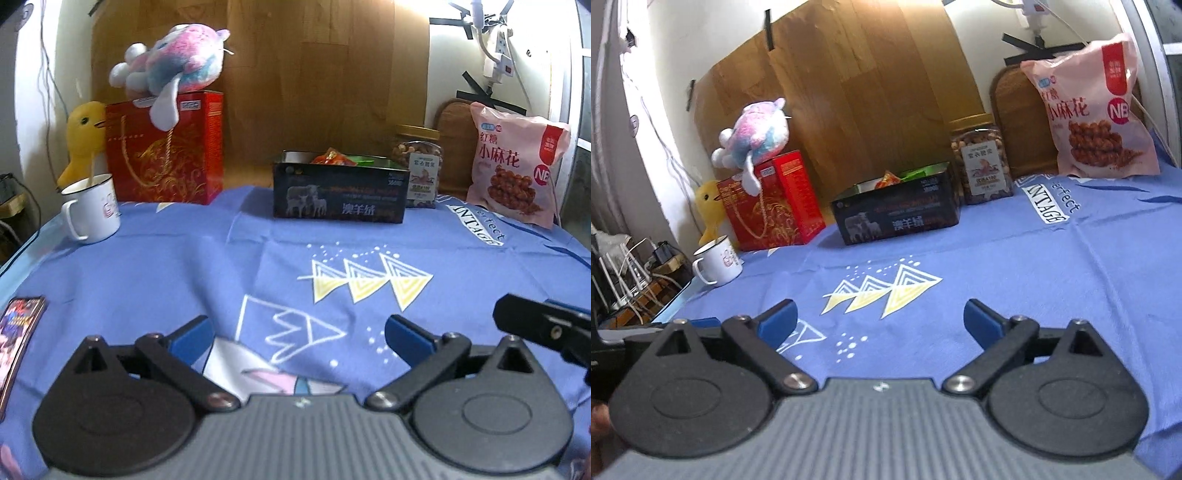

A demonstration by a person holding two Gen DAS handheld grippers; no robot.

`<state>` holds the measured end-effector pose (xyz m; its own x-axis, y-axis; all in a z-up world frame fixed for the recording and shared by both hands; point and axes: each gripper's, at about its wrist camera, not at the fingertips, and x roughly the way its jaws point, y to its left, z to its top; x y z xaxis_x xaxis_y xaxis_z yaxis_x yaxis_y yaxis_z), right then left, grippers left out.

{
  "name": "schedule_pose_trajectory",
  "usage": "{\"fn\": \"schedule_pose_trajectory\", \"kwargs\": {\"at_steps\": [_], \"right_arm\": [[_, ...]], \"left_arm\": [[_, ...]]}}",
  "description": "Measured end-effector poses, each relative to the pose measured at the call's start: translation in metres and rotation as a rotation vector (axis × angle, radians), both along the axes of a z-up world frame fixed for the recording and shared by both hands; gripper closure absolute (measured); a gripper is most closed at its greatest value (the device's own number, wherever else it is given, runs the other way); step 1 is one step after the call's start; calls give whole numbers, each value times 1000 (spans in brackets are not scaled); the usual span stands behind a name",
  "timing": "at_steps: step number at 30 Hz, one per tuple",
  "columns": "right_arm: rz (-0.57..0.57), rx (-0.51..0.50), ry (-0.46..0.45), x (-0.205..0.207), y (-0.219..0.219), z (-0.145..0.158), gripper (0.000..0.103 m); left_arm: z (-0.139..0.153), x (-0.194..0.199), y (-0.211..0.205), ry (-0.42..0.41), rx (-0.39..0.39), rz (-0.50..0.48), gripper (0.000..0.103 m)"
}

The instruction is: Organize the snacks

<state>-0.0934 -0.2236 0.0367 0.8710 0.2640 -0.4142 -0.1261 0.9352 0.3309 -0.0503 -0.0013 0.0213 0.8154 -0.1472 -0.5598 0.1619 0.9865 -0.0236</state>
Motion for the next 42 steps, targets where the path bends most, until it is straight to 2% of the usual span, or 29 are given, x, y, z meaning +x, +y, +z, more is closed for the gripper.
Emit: {"fn": "schedule_pose_trajectory", "kwargs": {"at_steps": [5, 9, 17, 34, 42], "right_arm": [[9, -19, -19, -13, 8, 2, 3], [14, -20, -27, -22, 12, 2, 2], [-2, -20, -40, -36, 13, 5, 1], [-23, -1, -43, -44, 9, 2, 0], [-20, -4, -47, -46, 10, 2, 0]], "left_arm": [[-4, -13, 1, 9, 20, 15, 0], [-4, -24, -2, -4, 51, 15, 0], [1, -37, -6, -35, 65, 29, 0], [-1, -42, -17, -26, 89, 22, 0], [-2, -43, -15, -39, 109, 59, 0]]}}
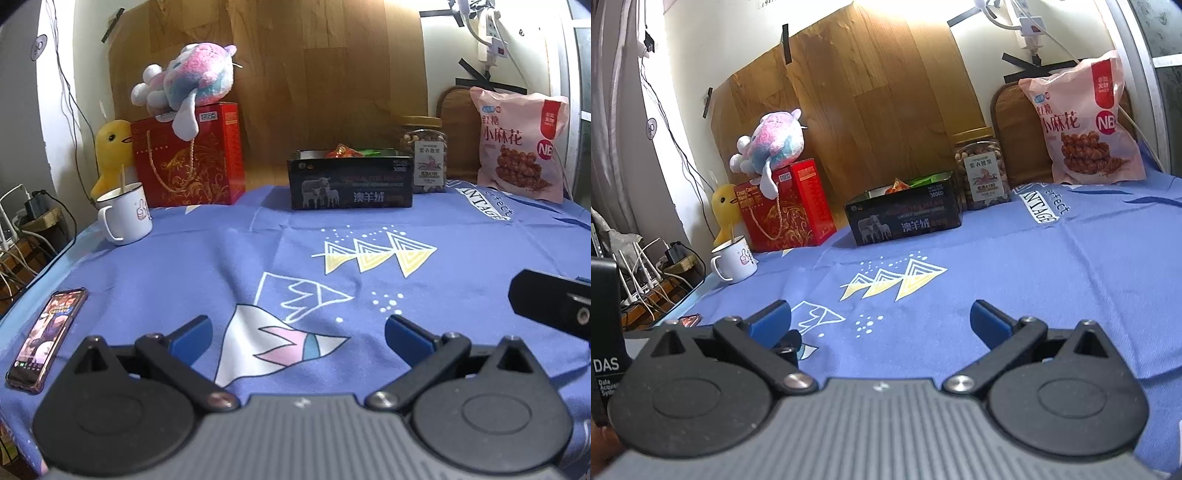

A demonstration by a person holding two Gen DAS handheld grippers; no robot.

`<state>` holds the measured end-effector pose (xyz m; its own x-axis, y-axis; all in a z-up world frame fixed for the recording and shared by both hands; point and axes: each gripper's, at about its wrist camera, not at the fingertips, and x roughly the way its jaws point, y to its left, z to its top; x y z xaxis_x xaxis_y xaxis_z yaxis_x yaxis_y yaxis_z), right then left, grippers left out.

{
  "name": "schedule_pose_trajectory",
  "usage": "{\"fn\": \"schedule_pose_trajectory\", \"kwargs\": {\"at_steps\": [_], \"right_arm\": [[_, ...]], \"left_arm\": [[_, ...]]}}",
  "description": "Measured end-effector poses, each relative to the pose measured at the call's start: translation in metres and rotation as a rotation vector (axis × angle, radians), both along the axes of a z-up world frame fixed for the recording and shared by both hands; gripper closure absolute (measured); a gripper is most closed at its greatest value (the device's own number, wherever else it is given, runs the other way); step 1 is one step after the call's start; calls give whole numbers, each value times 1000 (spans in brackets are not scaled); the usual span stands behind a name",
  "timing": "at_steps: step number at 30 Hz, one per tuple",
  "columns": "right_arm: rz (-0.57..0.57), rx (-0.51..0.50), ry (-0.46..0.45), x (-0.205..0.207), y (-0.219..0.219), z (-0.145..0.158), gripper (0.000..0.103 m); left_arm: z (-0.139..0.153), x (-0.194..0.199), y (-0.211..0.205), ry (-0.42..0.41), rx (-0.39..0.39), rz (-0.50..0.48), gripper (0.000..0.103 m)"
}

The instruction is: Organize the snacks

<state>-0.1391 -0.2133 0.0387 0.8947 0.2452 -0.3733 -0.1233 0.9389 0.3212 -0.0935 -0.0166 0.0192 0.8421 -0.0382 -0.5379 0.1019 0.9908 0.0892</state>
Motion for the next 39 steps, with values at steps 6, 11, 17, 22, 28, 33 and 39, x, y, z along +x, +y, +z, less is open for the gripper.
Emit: {"fn": "schedule_pose_trajectory", "kwargs": {"at_steps": [6, 11, 17, 22, 28, 33, 39], "right_arm": [[2, -1, -1, 0, 0, 0, 0], [6, 2, 7, 0, -1, 1, 0], [7, 3, 9, 1, -1, 0, 0], [8, 5, 14, 1, 0, -1, 0], [7, 4, 14, 1, 1, -1, 0], [6, 4, 14, 1, 1, -1, 0], [4, 4, 14, 0, 1, -1, 0]], "left_arm": [[0, -1, 2, -15, 3, 16, 0], [-5, 0, 1, 18, -5, -1, 0], [-15, 2, 2, 73, -18, -3, 0], [-18, 4, 6, 101, -36, 15, 0], [-16, 6, 8, 89, -12, 46, 0], [-13, 5, 8, 79, -14, 48, 0], [-11, 5, 11, 95, -62, 23, 0]]}}
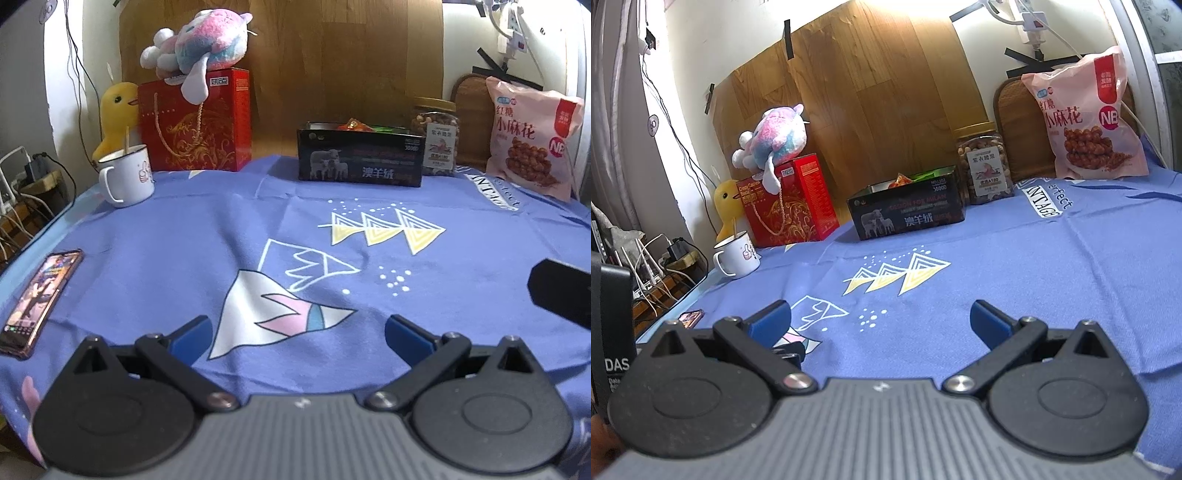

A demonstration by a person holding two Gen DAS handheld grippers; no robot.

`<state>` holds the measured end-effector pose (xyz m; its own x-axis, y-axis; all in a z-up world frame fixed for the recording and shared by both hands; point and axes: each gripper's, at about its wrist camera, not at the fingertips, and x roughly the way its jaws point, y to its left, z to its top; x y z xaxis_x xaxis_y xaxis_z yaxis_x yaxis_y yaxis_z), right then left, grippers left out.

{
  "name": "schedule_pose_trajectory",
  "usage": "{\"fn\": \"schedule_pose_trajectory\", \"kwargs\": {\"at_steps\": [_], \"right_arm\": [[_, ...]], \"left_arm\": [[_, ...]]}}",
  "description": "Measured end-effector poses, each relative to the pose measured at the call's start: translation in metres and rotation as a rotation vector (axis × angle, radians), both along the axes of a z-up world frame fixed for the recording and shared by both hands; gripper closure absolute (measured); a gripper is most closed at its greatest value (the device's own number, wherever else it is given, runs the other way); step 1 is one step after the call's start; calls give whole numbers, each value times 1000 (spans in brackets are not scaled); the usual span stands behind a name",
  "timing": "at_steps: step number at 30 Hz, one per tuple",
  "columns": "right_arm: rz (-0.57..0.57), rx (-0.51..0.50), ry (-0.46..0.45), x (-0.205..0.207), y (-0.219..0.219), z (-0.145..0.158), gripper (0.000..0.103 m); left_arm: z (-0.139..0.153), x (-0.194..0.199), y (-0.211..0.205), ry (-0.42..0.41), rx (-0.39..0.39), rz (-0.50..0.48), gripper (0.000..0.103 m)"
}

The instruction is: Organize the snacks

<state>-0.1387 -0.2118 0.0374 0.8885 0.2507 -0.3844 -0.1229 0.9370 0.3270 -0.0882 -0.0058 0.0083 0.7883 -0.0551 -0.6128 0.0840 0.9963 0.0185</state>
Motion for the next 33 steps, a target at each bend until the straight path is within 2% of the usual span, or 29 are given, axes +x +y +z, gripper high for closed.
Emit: {"fn": "schedule_pose_trajectory", "kwargs": {"at_steps": [8, 19, 33], "right_arm": [[-1, 1, 0, 0, 0, 0, 0], [2, 3, 3, -2, 3, -1, 0], [2, 4, 4, -2, 3, -2, 0]], "left_arm": [[1, -2, 0, -9, -23, -25, 0], [-4, 0, 2, 49, -50, -45, 0], [-4, -3, -3, 48, -30, -52, 0]]}}
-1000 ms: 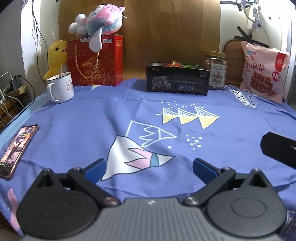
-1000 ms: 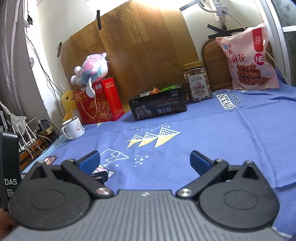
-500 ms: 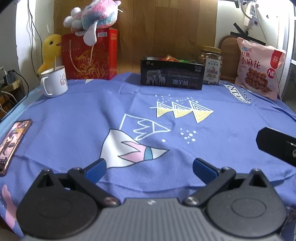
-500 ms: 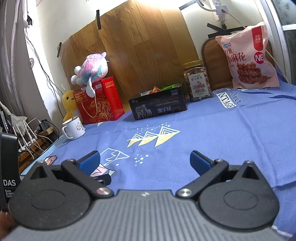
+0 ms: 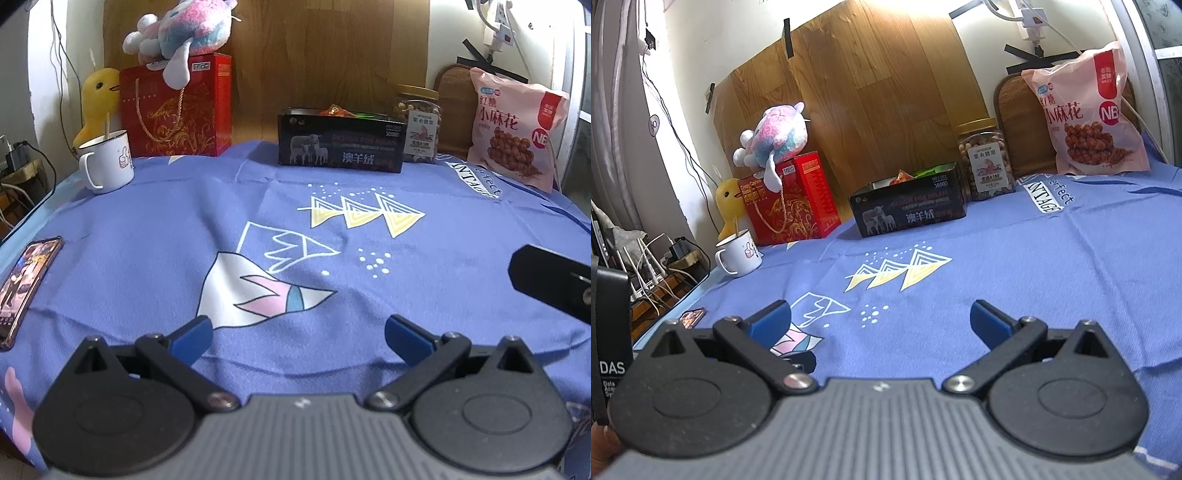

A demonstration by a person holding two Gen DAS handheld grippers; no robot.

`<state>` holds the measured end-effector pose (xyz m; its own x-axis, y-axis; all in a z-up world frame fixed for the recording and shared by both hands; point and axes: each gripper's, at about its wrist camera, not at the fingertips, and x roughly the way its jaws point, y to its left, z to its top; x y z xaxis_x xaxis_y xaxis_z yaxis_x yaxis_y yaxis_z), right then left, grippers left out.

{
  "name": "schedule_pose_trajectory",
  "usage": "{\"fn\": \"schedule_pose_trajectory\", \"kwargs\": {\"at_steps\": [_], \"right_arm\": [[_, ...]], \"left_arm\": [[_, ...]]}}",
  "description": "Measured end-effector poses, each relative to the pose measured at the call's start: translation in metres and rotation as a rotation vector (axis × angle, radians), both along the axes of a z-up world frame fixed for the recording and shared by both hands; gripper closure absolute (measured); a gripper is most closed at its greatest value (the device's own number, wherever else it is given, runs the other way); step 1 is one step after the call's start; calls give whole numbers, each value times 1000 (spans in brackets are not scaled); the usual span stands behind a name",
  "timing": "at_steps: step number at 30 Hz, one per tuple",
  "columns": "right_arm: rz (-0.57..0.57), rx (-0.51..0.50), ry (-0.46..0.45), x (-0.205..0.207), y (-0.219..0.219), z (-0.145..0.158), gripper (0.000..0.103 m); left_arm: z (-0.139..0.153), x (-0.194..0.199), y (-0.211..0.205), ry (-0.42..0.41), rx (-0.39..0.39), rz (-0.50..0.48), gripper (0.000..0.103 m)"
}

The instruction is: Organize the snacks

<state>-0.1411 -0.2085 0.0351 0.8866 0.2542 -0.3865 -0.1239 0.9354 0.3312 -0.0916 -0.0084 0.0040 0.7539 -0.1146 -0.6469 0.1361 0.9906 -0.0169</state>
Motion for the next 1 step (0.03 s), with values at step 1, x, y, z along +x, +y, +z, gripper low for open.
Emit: {"fn": "schedule_pose_trajectory", "kwargs": {"at_steps": [1], "right_arm": [[-1, -1, -1, 0, 1, 0, 0]], "left_arm": [[0, 0, -1, 1, 1, -3, 0]]}}
